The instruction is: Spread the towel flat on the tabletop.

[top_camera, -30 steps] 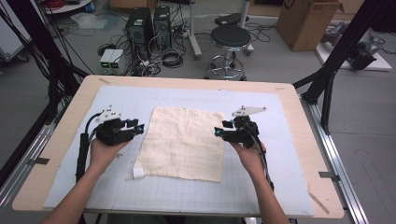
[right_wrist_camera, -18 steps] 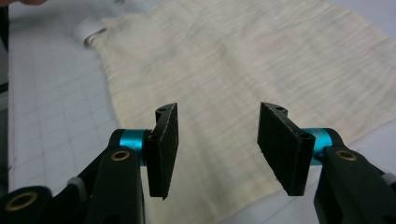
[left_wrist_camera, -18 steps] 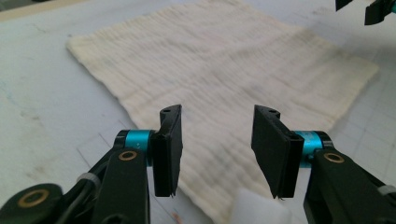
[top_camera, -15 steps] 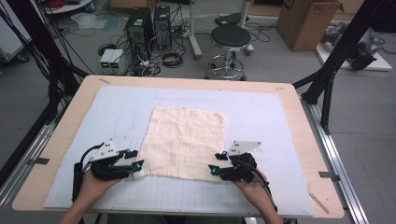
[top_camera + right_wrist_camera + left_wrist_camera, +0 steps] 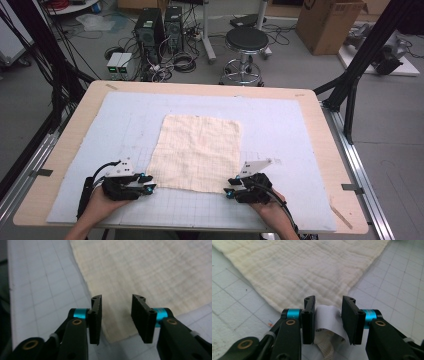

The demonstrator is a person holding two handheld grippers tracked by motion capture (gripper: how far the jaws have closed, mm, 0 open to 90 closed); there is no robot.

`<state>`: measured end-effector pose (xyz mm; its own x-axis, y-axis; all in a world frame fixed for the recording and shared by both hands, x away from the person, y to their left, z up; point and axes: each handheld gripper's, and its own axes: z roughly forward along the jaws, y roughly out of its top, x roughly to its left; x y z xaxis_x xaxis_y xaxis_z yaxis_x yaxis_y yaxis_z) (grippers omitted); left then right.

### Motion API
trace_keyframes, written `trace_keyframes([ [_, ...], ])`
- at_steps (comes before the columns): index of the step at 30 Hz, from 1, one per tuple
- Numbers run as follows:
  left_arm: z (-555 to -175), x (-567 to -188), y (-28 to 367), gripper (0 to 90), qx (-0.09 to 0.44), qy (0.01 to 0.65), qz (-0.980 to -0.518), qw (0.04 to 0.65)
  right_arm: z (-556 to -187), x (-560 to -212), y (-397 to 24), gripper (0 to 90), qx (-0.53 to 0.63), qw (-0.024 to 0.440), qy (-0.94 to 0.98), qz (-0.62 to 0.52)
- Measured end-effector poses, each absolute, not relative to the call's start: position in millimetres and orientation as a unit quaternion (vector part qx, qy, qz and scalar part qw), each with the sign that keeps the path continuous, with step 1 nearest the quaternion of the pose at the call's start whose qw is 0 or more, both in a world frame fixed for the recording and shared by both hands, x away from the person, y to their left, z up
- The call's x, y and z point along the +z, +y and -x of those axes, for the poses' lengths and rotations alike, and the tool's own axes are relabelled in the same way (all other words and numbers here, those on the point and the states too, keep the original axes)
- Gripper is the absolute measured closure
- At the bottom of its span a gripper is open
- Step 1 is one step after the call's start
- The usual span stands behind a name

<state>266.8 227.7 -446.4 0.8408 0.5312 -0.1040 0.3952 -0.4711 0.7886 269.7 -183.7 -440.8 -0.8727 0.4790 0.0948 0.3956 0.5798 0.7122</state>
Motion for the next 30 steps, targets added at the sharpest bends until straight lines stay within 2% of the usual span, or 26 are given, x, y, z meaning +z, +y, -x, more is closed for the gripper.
trace_keyframes([
  [8,-268,-446,227,80.9,0.073,0.274,-0.855,0.435,-272,-441,-185,77.3,0.384,0.062,0.885,-0.256],
  [12,-266,-444,225,84.4,0.080,0.271,-0.857,0.431,-273,-440,-186,87.1,0.381,0.067,0.885,-0.259],
  [30,-255,-434,226,86.6,0.076,0.260,-0.846,0.460,-269,-434,-197,88.5,0.401,0.060,0.877,-0.258],
])
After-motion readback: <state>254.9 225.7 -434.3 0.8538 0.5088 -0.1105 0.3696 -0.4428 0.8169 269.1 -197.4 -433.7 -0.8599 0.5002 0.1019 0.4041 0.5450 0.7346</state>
